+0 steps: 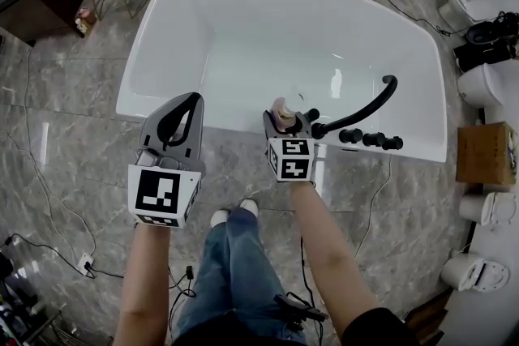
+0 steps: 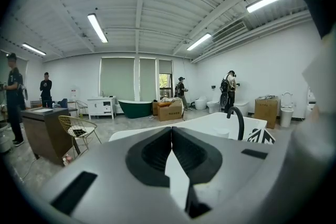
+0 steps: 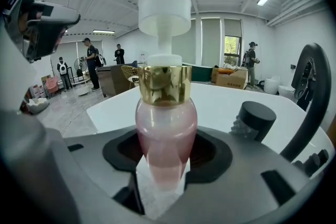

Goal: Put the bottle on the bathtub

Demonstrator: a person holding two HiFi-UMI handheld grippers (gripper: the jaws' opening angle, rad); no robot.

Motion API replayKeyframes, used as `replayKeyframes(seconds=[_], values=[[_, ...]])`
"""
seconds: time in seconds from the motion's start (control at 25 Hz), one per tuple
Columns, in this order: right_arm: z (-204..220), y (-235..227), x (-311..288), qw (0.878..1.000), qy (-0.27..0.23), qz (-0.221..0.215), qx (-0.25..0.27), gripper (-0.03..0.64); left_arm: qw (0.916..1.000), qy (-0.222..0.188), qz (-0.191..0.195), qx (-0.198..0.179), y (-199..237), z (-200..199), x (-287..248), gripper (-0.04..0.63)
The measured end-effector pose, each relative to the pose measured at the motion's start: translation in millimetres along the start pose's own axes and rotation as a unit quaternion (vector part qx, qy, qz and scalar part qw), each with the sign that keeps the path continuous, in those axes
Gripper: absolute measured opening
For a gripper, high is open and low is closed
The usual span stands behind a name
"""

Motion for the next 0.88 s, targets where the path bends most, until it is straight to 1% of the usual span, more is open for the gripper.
replayKeyframes(seconds=[0.16, 0.36, 0.44, 0.52, 0.56, 0.64, 0.88], values=[[3, -1, -7, 1.000, -0.008, 0.003, -0.004, 0.230, 1.0000, 0.002, 0.003, -0.003, 3, 5, 0, 0.012], [8, 3, -6, 1.000, -0.021, 0.008, 0.002, 0.235, 1.0000, 0.008, 0.002, 0.001, 1, 11, 4, 0.012], [9, 2, -7, 1.000, -0.011, 0.017, -0.003, 0.236, 1.0000, 0.007, 0.006, 0.002, 0, 11, 5, 0.012], [9, 4, -9, 0.999, 0.010, 0.029, -0.009, 0.238, 0.9999, 0.007, 0.010, 0.004, 0, 10, 6, 0.012], [9, 5, -9, 0.999, 0.018, 0.035, -0.011, 0.251, 0.9999, 0.006, 0.011, 0.005, 0, 8, 7, 0.012], [4, 9, -6, 0.999, 0.019, 0.041, -0.016, 0.301, 0.9999, 0.005, 0.015, 0.007, -1, 4, 9, 0.012], [-18, 23, 22, 0.999, 0.009, 0.043, -0.030, 0.316, 0.9996, -0.005, 0.028, 0.008, -8, -17, 17, 0.012]])
Point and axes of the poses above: the fingertips, and each gripper's own axes: x backward along the fingers, y to its left, z out of its underside, the point moved 6 cm from there along x, backward along the fingers, and after that the axes turned 13 degrees about -y, right-handed, at the moved point
